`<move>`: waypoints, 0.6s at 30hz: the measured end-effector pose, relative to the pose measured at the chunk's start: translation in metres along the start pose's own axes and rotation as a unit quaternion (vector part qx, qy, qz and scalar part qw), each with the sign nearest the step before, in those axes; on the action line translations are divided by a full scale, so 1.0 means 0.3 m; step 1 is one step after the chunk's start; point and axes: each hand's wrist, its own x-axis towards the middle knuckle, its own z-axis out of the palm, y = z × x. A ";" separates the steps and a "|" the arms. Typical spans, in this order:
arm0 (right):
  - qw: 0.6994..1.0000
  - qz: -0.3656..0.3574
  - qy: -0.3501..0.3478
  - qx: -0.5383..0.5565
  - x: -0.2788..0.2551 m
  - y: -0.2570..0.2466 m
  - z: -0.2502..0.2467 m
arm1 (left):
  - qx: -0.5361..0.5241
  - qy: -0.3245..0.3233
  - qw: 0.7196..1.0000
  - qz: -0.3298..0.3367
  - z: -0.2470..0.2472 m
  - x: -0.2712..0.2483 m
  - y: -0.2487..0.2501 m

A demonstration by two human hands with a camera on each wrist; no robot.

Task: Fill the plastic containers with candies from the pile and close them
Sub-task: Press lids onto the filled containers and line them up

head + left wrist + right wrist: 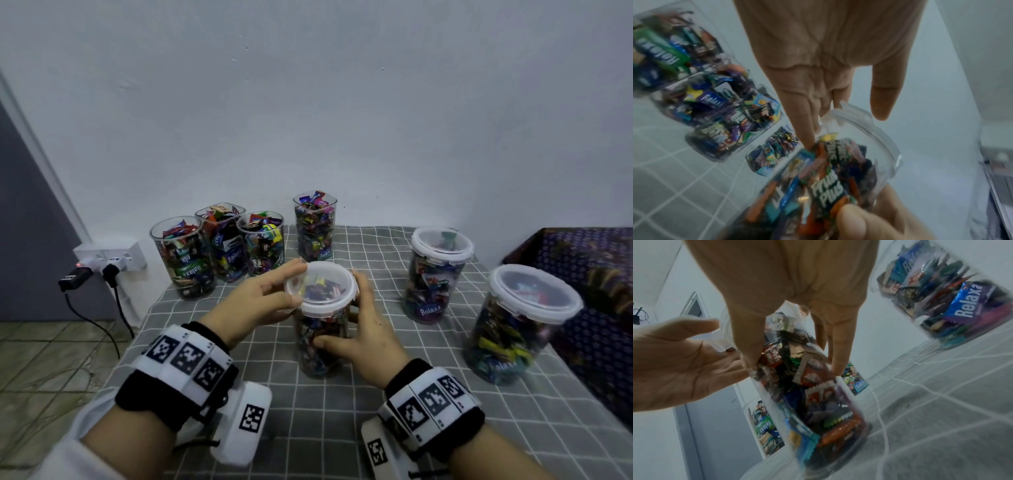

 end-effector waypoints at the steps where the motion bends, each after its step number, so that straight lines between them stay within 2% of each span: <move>1: 1.000 0.003 -0.004 -0.003 0.000 -0.004 -0.001 | -0.029 -0.011 0.999 -0.011 -0.009 0.003 -0.005; 9: 0.997 0.015 -0.035 -0.060 0.017 -0.025 -0.007 | -0.092 -0.065 0.993 -0.018 -0.026 0.013 -0.038; 18: 0.999 0.009 -0.021 -0.031 0.023 -0.023 -0.001 | -0.089 -0.049 0.995 0.021 -0.015 0.011 -0.058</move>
